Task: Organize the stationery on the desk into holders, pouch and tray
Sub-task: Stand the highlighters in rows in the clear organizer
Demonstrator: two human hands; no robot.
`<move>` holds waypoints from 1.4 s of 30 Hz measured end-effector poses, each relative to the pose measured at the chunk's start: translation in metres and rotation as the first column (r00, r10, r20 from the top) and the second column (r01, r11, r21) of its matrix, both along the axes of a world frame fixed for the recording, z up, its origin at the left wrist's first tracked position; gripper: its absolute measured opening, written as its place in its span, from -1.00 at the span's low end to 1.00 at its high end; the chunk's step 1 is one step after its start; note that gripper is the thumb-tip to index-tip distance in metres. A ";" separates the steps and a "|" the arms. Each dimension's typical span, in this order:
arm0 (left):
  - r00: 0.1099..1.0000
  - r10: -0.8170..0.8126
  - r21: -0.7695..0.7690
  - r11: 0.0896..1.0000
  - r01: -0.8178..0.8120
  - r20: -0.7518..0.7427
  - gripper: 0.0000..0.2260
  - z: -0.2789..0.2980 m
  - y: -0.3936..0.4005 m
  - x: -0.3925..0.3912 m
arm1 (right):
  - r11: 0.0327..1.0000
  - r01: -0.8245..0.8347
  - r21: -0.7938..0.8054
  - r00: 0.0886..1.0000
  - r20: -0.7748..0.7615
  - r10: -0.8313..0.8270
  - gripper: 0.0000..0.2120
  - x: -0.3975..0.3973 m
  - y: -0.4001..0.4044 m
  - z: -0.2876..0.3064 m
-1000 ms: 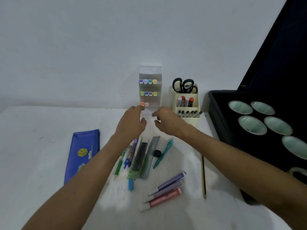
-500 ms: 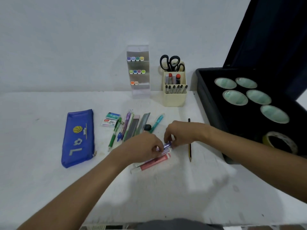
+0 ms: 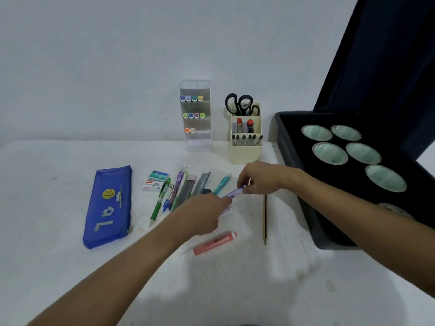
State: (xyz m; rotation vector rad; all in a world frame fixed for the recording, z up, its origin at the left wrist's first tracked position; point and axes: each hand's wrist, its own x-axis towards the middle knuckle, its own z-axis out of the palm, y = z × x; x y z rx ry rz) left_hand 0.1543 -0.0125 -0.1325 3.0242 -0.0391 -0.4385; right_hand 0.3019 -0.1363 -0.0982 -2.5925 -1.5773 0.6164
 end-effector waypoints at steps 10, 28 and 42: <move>0.699 0.323 -0.315 0.938 -0.147 0.638 -0.76 0.087 0.085 0.042 | 0.743 0.193 0.641 0.974 -0.032 -0.226 -0.81 0.014 0.029 0.064; 0.678 0.401 -0.311 0.915 -0.258 0.616 -0.76 0.045 0.124 0.106 | 0.777 0.210 0.594 0.944 0.085 -0.320 -0.79 0.031 0.136 0.004; 0.730 0.417 -0.230 0.909 -0.349 0.542 -0.75 0.017 0.139 0.139 | 0.829 0.340 0.444 0.928 -0.018 -0.372 -0.74 0.055 0.165 -0.013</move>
